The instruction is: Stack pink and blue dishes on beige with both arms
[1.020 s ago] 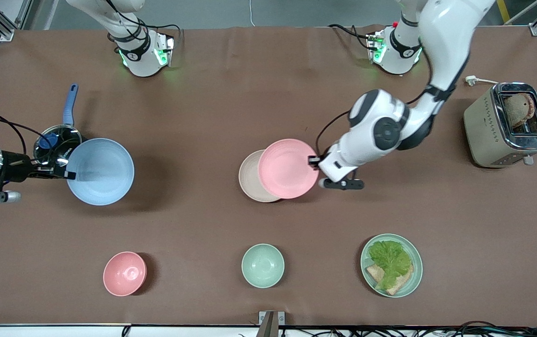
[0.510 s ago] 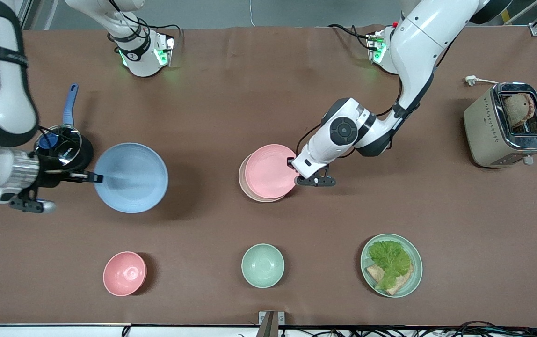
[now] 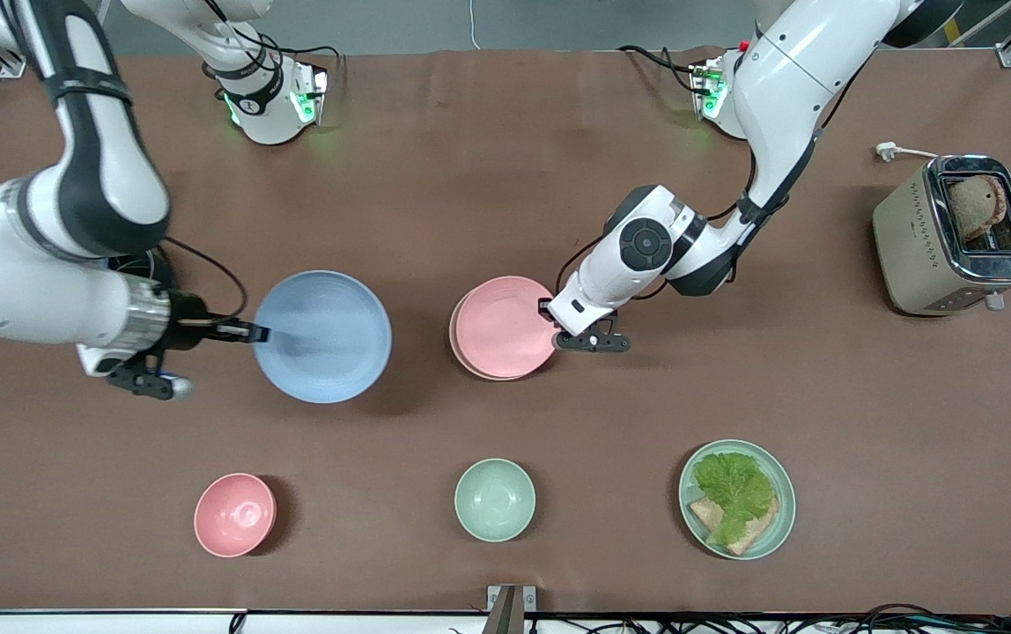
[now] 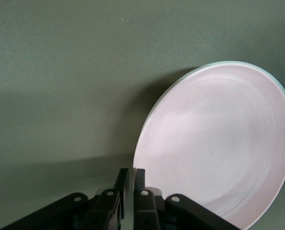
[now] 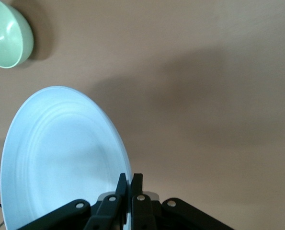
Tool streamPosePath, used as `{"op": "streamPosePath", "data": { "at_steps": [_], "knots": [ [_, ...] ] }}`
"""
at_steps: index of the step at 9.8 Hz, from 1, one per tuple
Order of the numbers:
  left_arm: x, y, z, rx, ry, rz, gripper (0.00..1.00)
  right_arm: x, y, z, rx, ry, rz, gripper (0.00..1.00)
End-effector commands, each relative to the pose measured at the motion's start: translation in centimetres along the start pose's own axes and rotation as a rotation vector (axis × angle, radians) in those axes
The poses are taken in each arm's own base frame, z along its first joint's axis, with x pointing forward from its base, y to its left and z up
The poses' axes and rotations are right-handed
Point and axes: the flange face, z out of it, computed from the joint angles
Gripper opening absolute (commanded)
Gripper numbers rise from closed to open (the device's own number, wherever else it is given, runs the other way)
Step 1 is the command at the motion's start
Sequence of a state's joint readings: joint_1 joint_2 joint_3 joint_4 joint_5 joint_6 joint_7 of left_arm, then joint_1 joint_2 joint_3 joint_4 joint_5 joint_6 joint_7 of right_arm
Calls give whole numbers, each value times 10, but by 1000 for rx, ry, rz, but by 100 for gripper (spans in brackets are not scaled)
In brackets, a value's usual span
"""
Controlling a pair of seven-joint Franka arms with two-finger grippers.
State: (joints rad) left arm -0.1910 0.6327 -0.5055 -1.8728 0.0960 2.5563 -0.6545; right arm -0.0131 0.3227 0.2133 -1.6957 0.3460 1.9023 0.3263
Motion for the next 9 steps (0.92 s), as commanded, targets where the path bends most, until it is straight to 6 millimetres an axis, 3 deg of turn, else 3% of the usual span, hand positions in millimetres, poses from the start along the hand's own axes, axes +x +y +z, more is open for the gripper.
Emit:
{"op": "streamPosePath", "data": {
  "at_steps": [1,2,4,5,7,9],
  "knots": [
    [1,-7,15,6,0,-9,43,-32,-33,28,-7,27,41,0],
    [7,-13,9,7,9,-24,96,-43,-45,46,-1,34,49,0],
    [24,-26,-60,59,50,-37,100,-72,-70,95,26,78,59,0],
    [37,-35,-111,90,79,-54,100,-87,-78,119,41,99,68,0],
    [77,-69,-193,130,101,-116,100,-109,-95,148,72,145,68,0],
    [101,-100,-290,187,54,-171,100,-124,-110,185,97,164,36,1]
  ]
}}
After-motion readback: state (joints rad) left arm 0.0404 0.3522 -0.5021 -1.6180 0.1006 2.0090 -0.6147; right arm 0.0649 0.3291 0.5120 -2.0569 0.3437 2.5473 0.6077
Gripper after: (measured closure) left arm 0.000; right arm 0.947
